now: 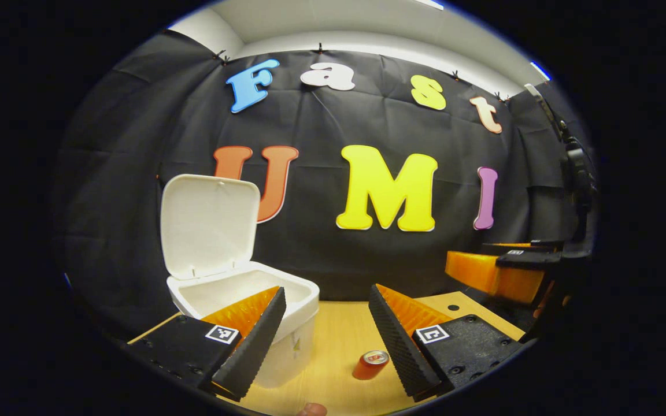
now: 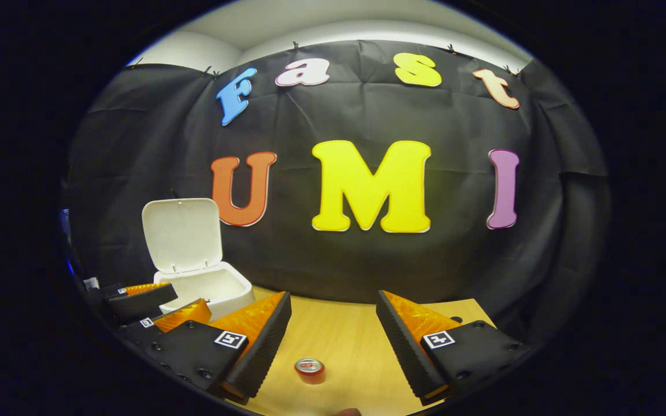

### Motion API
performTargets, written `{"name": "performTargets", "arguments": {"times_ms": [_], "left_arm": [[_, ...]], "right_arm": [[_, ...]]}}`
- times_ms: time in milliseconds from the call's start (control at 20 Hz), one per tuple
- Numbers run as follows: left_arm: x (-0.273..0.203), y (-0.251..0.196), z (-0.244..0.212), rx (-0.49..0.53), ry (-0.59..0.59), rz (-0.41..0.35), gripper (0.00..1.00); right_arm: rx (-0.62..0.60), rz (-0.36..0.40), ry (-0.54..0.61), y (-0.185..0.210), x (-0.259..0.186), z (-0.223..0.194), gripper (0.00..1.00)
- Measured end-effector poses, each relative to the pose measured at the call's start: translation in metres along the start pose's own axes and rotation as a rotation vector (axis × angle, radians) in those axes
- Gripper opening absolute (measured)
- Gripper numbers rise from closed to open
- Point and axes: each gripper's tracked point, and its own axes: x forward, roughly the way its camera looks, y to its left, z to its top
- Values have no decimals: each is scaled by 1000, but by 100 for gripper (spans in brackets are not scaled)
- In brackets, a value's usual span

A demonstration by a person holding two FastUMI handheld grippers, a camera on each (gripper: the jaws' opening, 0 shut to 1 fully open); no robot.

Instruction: Press the lid of the desktop garbage bin to open it, pick up the crumpled paper on the desktop and throw it into the bin, then pick up the pop can on the desktop and drop it into the bin, and finally close the garbage bin lid.

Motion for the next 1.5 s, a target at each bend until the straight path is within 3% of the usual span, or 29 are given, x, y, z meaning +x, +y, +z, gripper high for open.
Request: {"name": "performTargets", "arguments": {"times_ms": [50,100,300,600,900,1150,1500], "left_arm": [[4,-9,-10,7,14,-26,100],[8,-19,-20,11,25,-52,95],[25,-49,-57,25,60,-132,95],[55,-65,-117,46,149,-163,96],[75,-73,-168,16,261,-182,96],[86,-78,-195,56,310,-197,96],[94,-72,-230,37,393,-169,96]], "right_arm": [[6,-23,-4,-10,-5,0,95],[11,-42,-9,-18,-10,-1,94],[1,-115,-15,-45,-24,-6,96],[-55,-183,-11,-66,-39,-15,96],[-70,-203,-5,-67,-44,-20,94],[-75,-205,15,-65,-44,-26,94],[-78,-190,36,-59,-43,-31,94]]}}
